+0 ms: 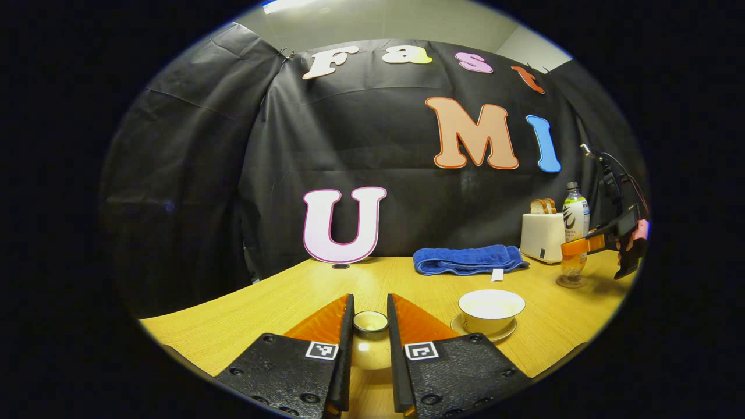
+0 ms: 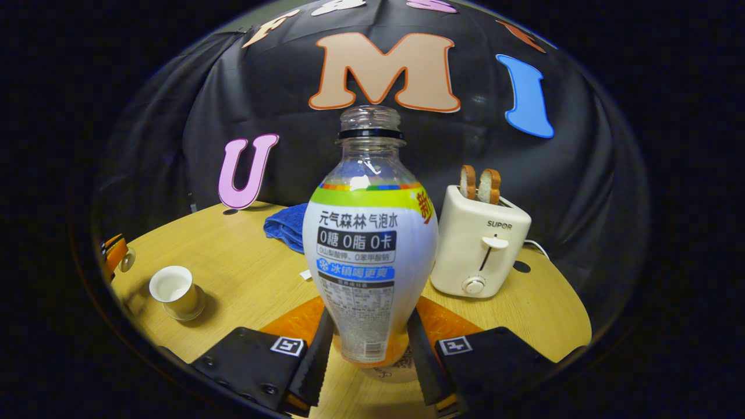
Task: Open the teacup lid with one hand, grasp the water bottle and pour water into the teacup with the other hand; after pouring, place the water bottle on the coaster and then close the teacup lid.
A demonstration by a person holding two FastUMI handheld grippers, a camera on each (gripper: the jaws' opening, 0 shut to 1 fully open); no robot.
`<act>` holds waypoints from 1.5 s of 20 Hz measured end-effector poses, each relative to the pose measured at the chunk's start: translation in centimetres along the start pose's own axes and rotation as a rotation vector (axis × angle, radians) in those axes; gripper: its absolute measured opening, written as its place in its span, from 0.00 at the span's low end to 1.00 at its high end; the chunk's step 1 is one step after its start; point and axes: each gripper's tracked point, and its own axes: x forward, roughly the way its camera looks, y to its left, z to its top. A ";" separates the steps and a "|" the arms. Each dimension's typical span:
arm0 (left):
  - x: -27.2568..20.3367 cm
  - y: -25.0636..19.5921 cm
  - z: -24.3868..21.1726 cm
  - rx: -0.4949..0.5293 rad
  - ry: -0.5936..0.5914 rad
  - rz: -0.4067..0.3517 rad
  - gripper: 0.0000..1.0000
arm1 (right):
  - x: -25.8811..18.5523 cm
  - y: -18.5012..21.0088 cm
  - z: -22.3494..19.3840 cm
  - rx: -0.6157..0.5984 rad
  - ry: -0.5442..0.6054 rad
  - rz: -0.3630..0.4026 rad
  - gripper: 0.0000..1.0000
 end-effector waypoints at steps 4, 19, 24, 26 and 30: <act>0.0 0.0 0.0 0.000 0.000 0.001 0.27 | 0.2 -2.3 -1.0 0.043 -0.021 -0.019 0.67; 0.1 0.1 -0.1 0.000 0.000 0.002 0.28 | 0.2 -2.2 -2.5 0.042 -0.037 -0.002 0.78; 0.0 0.0 0.0 0.000 0.001 0.002 0.27 | -0.8 -1.9 -2.3 0.054 -0.061 -0.002 0.95; 0.0 0.0 -0.1 0.001 0.001 0.002 0.28 | -1.2 -1.8 -2.4 0.050 -0.070 0.001 0.95; 0.0 0.0 0.0 0.001 0.002 0.001 0.27 | -2.2 -1.7 -3.0 0.048 -0.077 0.001 1.00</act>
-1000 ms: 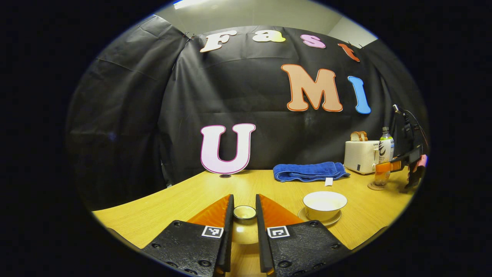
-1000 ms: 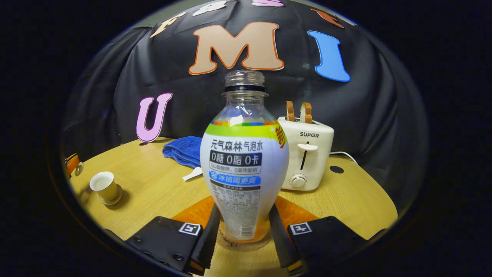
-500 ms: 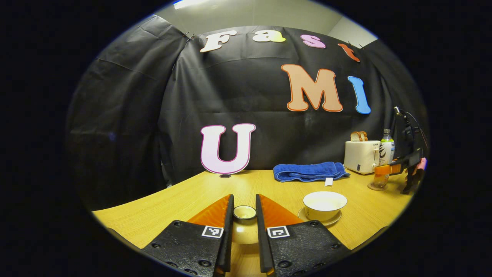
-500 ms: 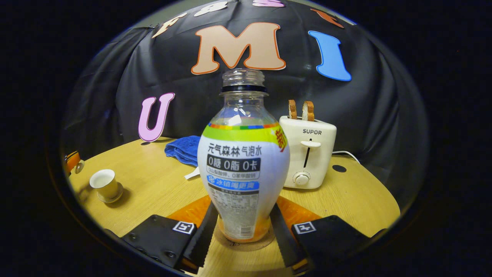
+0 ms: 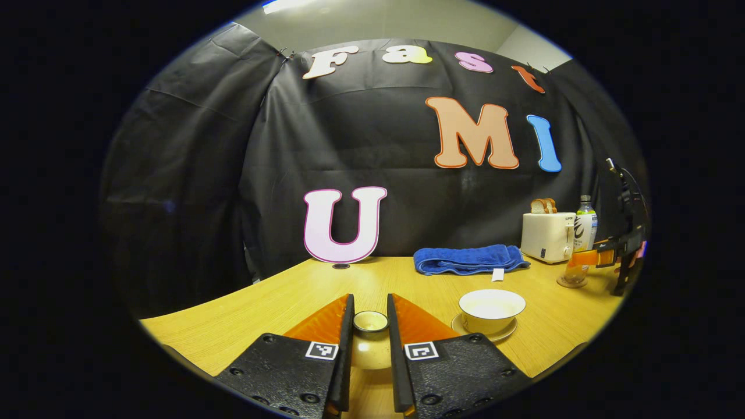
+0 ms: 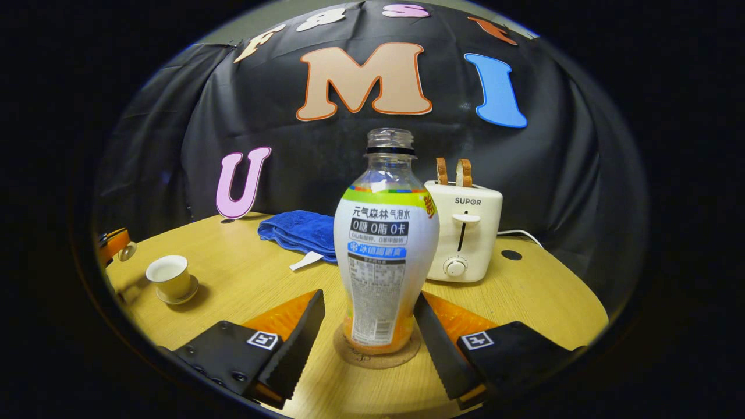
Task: Open the teacup lid with one hand, grasp the water bottle and pour water into the teacup with the other hand; after pouring, place the water bottle on the coaster and then close the teacup lid.
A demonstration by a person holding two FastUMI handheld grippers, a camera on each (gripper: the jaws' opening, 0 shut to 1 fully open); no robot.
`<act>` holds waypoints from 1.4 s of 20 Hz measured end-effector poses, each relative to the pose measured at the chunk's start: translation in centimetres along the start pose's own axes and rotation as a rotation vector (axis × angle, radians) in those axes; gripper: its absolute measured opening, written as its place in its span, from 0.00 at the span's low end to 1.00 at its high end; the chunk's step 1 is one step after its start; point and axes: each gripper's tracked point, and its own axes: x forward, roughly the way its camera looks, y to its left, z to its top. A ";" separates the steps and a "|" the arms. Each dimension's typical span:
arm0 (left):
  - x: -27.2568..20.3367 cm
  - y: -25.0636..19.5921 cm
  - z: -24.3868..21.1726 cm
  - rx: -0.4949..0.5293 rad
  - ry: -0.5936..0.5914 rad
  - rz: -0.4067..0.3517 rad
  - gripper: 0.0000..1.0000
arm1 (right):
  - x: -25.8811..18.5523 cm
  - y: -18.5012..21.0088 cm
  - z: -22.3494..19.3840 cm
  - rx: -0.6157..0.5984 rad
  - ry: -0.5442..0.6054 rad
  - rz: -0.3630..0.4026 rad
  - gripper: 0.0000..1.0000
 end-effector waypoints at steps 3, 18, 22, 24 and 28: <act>0.1 0.0 0.0 0.000 0.000 -0.002 0.27 | -0.8 0.0 -0.3 -0.003 -0.010 -0.006 1.00; 3.3 -4.8 -0.2 -0.003 0.003 -0.148 0.27 | -7.7 -2.6 1.0 0.080 -0.198 -0.105 0.99; 4.4 -8.4 0.0 -0.010 -0.004 -0.257 0.27 | -9.4 -3.3 1.6 0.074 -0.262 -0.150 0.95; 4.9 -10.0 0.0 -0.013 -0.005 -0.310 0.26 | -9.9 -3.6 1.4 0.078 -0.264 -0.173 0.97; 5.1 -13.4 0.0 -0.008 -0.008 -0.441 0.27 | -10.5 -3.9 1.3 0.080 -0.265 -0.193 0.97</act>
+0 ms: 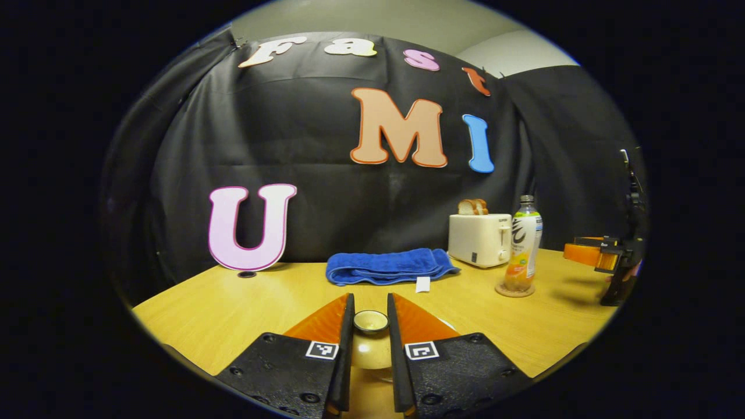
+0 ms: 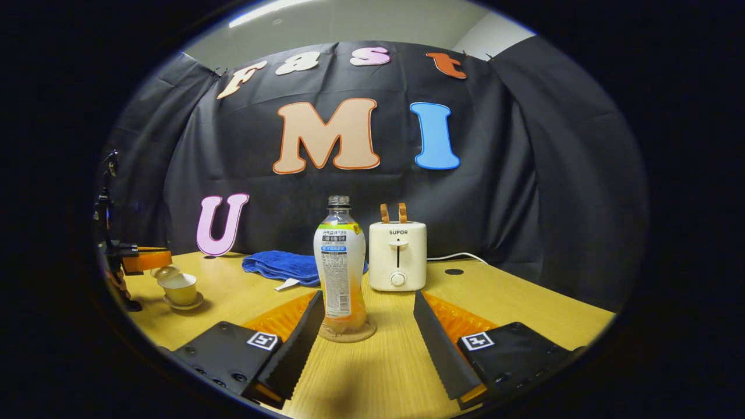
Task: Open the teacup lid with one hand, grasp the water bottle and pour water into the teacup with the other hand; after pouring, place the water bottle on the coaster and then close the teacup lid.
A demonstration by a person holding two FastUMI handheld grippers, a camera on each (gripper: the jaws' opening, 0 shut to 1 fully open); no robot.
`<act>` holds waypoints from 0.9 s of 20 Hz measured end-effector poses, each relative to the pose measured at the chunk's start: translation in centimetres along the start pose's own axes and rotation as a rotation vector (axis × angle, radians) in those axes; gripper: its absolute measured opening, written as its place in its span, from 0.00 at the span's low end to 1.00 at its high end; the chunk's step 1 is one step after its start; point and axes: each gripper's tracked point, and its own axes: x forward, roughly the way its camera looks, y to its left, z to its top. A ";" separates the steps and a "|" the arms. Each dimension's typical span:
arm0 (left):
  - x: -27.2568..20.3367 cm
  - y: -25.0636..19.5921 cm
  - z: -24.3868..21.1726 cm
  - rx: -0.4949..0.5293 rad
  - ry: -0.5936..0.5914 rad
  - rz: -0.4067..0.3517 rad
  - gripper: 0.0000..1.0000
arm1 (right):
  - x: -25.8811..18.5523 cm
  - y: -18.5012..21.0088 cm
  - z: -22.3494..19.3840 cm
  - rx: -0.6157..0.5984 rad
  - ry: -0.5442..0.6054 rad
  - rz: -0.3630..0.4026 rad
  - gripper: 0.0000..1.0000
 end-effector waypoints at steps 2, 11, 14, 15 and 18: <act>0.5 -1.2 -0.1 0.010 0.008 -0.060 0.27 | -0.1 -0.1 0.0 -0.001 0.000 -0.006 0.97; 1.2 -2.8 -1.2 0.062 0.083 -0.142 0.27 | -1.3 -1.2 0.1 -0.002 -0.002 -0.051 0.94; 1.4 -2.8 -1.6 0.072 0.103 -0.144 0.27 | -1.3 -1.3 0.1 -0.002 -0.002 -0.056 0.94; 1.4 -2.8 -1.5 0.074 0.104 -0.144 0.26 | -1.3 -1.3 0.1 -0.001 -0.001 -0.056 0.94; 1.4 -2.9 -1.5 0.074 0.103 -0.142 0.30 | -1.3 -1.3 0.1 -0.001 -0.001 -0.056 0.94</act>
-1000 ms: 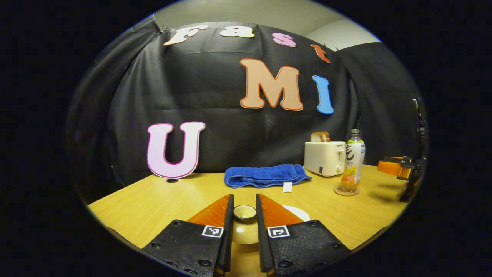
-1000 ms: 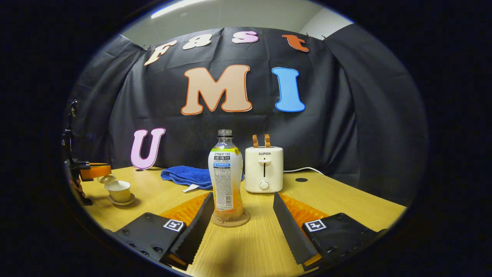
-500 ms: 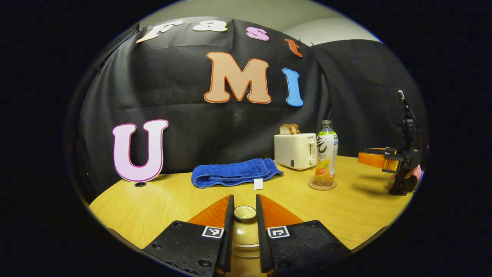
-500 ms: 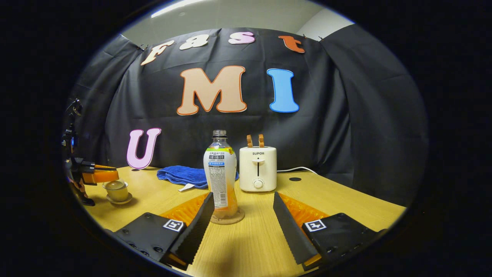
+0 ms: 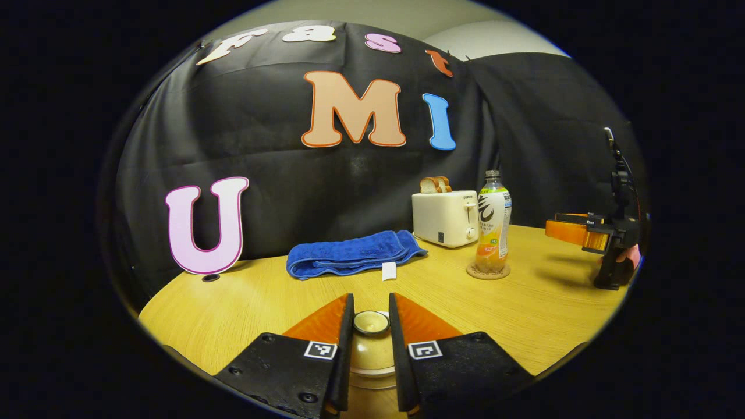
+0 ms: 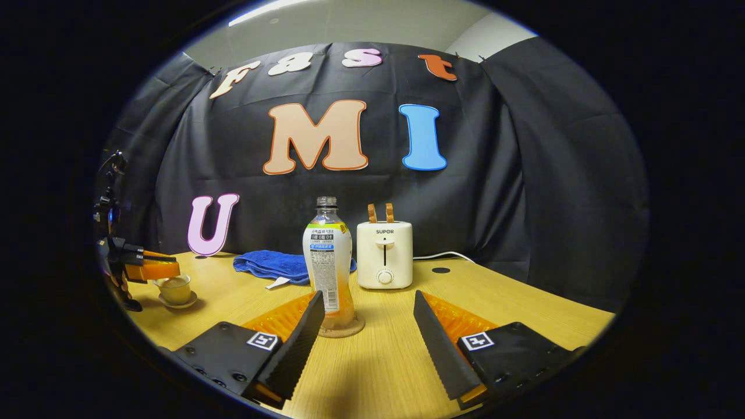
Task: Open the teacup lid with one hand, grasp the water bottle and pour water into the teacup with the other hand; after pouring, place the water bottle on the coaster and then close the teacup lid.
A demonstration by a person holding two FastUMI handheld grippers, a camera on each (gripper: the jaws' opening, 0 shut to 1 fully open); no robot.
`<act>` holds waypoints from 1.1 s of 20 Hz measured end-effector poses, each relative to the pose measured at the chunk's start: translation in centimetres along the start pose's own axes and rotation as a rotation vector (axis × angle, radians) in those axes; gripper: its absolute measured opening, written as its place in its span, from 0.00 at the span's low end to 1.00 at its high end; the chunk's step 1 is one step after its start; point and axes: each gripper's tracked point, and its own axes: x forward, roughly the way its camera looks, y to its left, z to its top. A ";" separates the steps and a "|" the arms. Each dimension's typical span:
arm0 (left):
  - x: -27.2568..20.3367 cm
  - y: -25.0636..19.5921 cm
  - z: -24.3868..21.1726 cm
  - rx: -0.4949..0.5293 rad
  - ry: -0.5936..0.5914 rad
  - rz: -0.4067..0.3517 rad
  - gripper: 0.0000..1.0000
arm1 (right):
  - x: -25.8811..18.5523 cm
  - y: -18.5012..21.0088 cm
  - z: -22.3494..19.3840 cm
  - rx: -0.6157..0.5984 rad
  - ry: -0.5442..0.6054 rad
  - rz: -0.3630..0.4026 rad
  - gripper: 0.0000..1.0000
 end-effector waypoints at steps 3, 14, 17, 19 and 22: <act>0.0 -0.1 -0.1 0.005 0.009 -0.002 0.44 | 0.0 0.0 0.0 0.000 0.000 0.000 0.94; -2.4 1.8 1.3 -0.063 -0.108 0.084 0.94 | 0.1 -0.1 0.0 -0.001 0.000 -0.003 0.94; -3.4 2.0 1.2 -0.076 -0.106 0.095 0.95 | 0.1 -0.2 0.0 -0.001 0.000 -0.005 0.94; -4.5 2.3 1.1 -0.078 -0.108 0.121 0.95 | 0.1 -0.2 0.0 -0.001 0.000 -0.006 0.97; -5.9 3.6 0.8 -0.078 -0.101 0.195 0.96 | 0.1 -0.3 0.0 -0.001 -0.002 -0.012 0.94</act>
